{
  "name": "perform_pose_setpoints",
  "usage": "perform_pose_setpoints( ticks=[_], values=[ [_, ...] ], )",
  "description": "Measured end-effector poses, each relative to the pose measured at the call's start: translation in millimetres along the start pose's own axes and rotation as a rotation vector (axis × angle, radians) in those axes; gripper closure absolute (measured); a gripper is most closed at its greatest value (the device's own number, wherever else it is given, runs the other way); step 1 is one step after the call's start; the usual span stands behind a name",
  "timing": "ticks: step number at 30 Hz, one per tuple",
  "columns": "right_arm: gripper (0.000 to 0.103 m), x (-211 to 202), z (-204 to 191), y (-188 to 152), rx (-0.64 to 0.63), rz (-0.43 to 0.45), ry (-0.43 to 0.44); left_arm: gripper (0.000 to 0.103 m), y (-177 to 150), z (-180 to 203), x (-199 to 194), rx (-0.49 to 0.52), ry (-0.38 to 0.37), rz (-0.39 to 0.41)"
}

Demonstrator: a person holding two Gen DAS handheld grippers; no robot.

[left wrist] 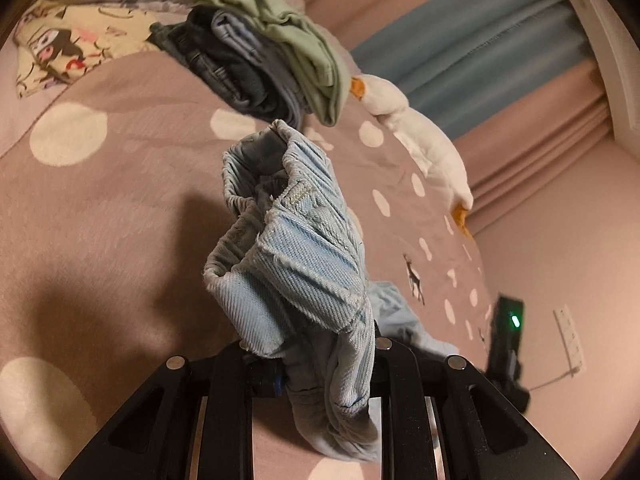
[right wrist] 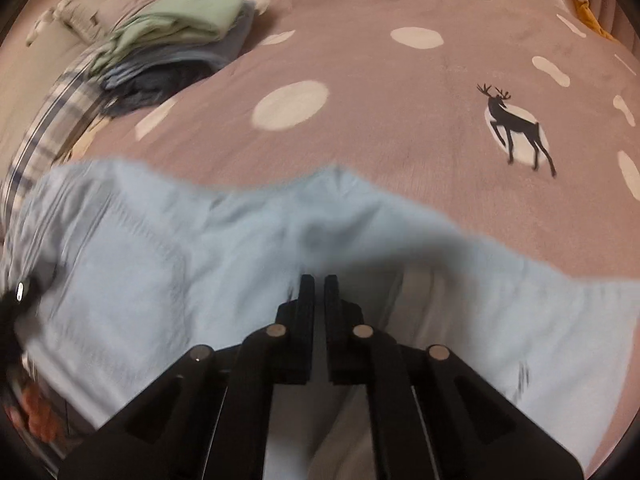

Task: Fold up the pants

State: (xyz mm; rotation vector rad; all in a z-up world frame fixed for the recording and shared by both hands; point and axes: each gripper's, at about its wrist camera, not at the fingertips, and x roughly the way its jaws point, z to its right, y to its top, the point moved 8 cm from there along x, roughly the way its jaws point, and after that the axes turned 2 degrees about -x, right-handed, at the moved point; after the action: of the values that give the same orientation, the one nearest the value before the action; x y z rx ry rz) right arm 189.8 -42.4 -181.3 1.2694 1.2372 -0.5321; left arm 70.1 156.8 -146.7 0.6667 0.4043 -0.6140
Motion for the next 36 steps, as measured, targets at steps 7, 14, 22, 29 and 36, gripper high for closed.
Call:
perform_pose_setpoints(
  ticks=[7,14,22,29,36],
  values=[
    [0.096,-3.9,-13.0,-38.6,-0.037,-0.039,0.015,0.084,2.8,6.1,3.6,0.005,0.019,0.003],
    [0.095,-39.7,-45.2,-99.9,-0.09,-0.082,0.099,0.084,1.5,9.5,4.8,0.019,0.043,-0.009],
    [0.093,-33.3,-34.6,-109.4,-0.012,-0.055,0.205,0.084,-4.7,63.4,-4.1,0.17,0.039,0.009],
    [0.051,-73.2,5.9,-110.6,0.239,0.112,0.379,0.084,-37.9,146.0,16.6,0.429,0.017,-0.038],
    [0.047,-81.5,86.9,-124.5,0.753,0.27,0.674,0.079,-94.4,185.4,77.5,0.562,0.04,-0.183]
  ],
)
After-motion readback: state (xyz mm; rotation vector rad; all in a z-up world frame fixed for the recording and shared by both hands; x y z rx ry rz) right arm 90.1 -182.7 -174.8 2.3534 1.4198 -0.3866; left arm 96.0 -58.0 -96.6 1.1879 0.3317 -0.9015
